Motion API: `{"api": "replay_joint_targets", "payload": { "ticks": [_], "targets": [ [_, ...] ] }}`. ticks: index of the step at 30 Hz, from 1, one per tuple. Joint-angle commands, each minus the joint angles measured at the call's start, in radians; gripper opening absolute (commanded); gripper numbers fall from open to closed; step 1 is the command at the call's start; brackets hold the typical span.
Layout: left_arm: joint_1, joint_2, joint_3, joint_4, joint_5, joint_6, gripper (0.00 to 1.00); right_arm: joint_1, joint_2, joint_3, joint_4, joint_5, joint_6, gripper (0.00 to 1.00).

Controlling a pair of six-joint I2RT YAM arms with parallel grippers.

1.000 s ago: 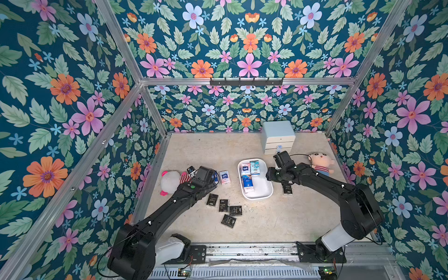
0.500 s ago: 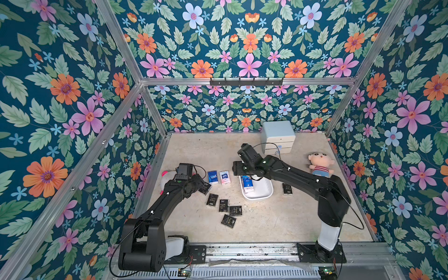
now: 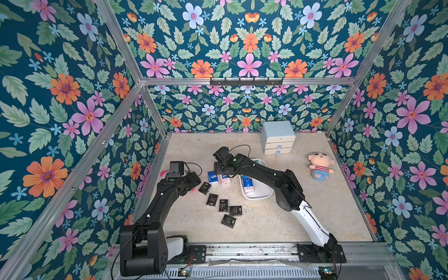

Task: Put the pocket tissues into the storage box
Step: Pick up the pocket tissues from the center of the board.

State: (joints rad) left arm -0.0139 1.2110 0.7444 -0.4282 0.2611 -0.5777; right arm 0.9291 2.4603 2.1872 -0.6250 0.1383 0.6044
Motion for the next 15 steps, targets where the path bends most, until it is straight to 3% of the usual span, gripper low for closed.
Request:
{"api": "replay_joint_targets", "payload": {
  "ticks": [1, 15],
  "targets": [
    [0.001, -0.039, -0.001, -0.039, 0.019, 0.000, 0.75, 0.005, 0.010, -0.003, -0.052, 0.033, 0.011, 0.78],
    [0.001, -0.164, -0.016, -0.122, 0.059, -0.002, 0.75, 0.019, 0.012, -0.050, -0.065, 0.040, 0.009, 0.76]
  ]
}}
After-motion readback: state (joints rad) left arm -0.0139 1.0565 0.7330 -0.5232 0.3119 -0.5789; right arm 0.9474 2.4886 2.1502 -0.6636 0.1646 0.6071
